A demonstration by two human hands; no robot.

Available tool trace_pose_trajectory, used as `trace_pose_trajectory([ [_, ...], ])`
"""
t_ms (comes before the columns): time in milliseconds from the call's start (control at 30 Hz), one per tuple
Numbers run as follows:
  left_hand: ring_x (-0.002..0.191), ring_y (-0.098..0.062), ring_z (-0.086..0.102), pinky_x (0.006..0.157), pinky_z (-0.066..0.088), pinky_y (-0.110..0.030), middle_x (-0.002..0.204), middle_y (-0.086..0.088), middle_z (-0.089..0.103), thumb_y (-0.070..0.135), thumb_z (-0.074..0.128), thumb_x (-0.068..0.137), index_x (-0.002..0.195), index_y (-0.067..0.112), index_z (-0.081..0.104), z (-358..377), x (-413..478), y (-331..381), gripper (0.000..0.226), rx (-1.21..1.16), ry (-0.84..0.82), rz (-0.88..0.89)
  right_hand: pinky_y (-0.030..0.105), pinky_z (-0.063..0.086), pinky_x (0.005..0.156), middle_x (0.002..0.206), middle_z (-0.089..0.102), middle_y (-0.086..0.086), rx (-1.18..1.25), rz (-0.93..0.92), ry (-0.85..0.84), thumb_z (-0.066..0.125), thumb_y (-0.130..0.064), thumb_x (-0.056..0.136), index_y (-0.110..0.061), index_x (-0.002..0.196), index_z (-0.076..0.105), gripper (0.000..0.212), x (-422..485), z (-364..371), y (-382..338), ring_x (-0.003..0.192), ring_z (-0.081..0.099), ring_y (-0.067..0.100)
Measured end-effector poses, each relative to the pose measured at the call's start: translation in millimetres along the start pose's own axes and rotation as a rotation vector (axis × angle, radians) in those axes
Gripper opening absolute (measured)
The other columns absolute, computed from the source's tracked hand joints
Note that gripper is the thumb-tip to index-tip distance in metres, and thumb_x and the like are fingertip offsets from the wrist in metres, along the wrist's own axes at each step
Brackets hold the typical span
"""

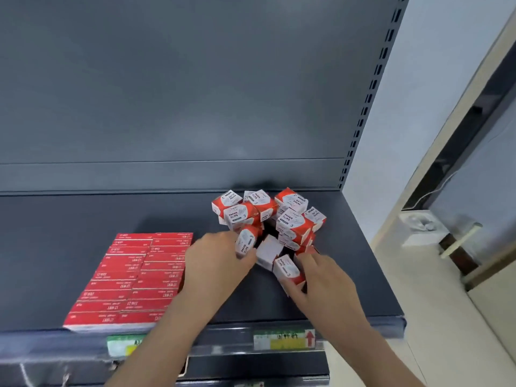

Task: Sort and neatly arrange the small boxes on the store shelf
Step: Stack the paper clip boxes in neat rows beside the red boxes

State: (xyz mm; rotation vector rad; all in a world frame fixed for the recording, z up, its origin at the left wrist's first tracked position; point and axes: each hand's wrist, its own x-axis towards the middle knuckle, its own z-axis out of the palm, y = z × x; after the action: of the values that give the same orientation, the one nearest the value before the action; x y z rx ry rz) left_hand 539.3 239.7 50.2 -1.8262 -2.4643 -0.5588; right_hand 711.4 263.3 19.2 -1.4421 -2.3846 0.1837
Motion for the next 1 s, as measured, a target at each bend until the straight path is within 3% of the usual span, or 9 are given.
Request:
trace_pose_trajectory([
  [133, 0.062, -0.026, 0.061, 0.048, 0.035, -0.024, 0.063, -0.004, 0.066, 0.053, 0.049, 0.069, 0.073, 0.015, 0.065, -9, 4, -14, 0.041, -0.024, 0.005, 0.042, 0.02, 0.044, 0.083, 0.121, 0.056, -0.009, 0.004, -0.052, -0.091, 0.039, -0.049, 0.093, -0.027, 0.12, 0.048, 0.037, 3, -6, 1, 0.109, 0.052, 0.008],
  [233, 0.049, -0.023, 0.059, 0.041, 0.027, -0.019, 0.054, -0.001, 0.065, 0.052, 0.05, 0.067, 0.073, 0.018, 0.07, -17, 4, -34, 0.04, 0.003, 0.009, 0.115, 0.02, 0.044, 0.087, 0.122, 0.055, -0.011, 0.042, -0.063, -0.104, 0.045, -0.047, 0.091, -0.029, 0.12, 0.05, 0.035, 3, -8, 3, 0.111, 0.051, 0.007],
  [333, 0.044, -0.018, 0.056, 0.04, 0.026, -0.015, 0.054, 0.001, 0.067, 0.035, 0.075, 0.069, 0.08, 0.023, 0.075, -22, 5, -46, 0.016, -0.055, 0.021, 0.139, 0.021, 0.05, 0.067, 0.097, 0.067, -0.008, 0.003, -0.142, -0.02, 0.073, -0.038, 0.074, -0.024, 0.096, 0.065, 0.027, 4, -4, 6, 0.086, 0.063, 0.01],
  [400, 0.05, -0.018, 0.063, 0.042, 0.035, -0.018, 0.061, 0.002, 0.071, 0.03, 0.078, 0.069, 0.089, 0.025, 0.075, -22, 6, -48, 0.021, -0.067, -0.003, 0.193, 0.019, 0.05, 0.054, 0.08, 0.067, -0.009, -0.025, -0.182, 0.008, 0.084, -0.033, 0.058, -0.023, 0.08, 0.065, 0.031, 4, 0, 8, 0.068, 0.063, 0.01],
  [567, 0.049, -0.007, 0.065, 0.044, 0.053, -0.021, 0.072, 0.008, 0.075, 0.029, 0.085, 0.052, 0.084, 0.024, 0.075, -12, 12, -51, 0.034, -0.07, -0.048, 0.389, 0.022, 0.051, 0.053, 0.072, 0.066, -0.007, -0.138, -0.252, -0.01, 0.091, -0.026, 0.043, -0.022, 0.07, 0.064, 0.038, 1, 7, 5, 0.062, 0.063, 0.013],
  [700, 0.086, -0.01, 0.061, 0.07, 0.046, -0.021, 0.11, 0.007, 0.065, 0.038, 0.071, 0.076, 0.107, 0.021, 0.053, -8, 14, -49, 0.039, -0.044, -0.213, 0.402, 0.024, 0.05, 0.05, 0.067, 0.063, -0.005, -0.17, -0.257, -0.047, 0.091, -0.017, 0.044, -0.02, 0.062, 0.059, 0.037, 0, 14, 5, 0.058, 0.06, 0.015],
  [767, 0.087, -0.009, 0.052, 0.071, 0.038, -0.019, 0.115, 0.006, 0.06, 0.04, 0.064, 0.082, 0.107, 0.023, 0.041, -5, 15, -50, 0.038, -0.069, -0.288, 0.372, 0.022, 0.049, 0.051, 0.068, 0.062, -0.006, -0.099, -0.214, -0.051, 0.091, -0.021, 0.045, -0.021, 0.064, 0.058, 0.038, 2, 9, 1, 0.059, 0.06, 0.014],
  [867, 0.089, -0.008, 0.052, 0.072, 0.043, -0.019, 0.115, 0.005, 0.061, 0.035, 0.07, 0.079, 0.101, 0.025, 0.038, -6, 17, -50, 0.04, -0.191, -0.317, 0.271, 0.018, 0.045, 0.057, 0.074, 0.064, -0.008, 0.045, -0.172, -0.031, 0.089, -0.024, 0.051, -0.022, 0.074, 0.056, 0.04, 13, 2, -15, 0.066, 0.063, 0.013],
  [1000, 0.085, -0.006, 0.058, 0.067, 0.045, -0.015, 0.106, 0.007, 0.066, 0.026, 0.08, 0.069, 0.099, 0.028, 0.045, -19, 18, -59, 0.046, -0.288, -0.235, 0.144, 0.032, 0.049, 0.074, 0.1, 0.066, 0.002, 0.048, -0.31, -0.08, 0.071, -0.014, 0.074, -0.015, 0.1, 0.058, 0.029, 45, 5, -42, 0.091, 0.059, 0.021],
])
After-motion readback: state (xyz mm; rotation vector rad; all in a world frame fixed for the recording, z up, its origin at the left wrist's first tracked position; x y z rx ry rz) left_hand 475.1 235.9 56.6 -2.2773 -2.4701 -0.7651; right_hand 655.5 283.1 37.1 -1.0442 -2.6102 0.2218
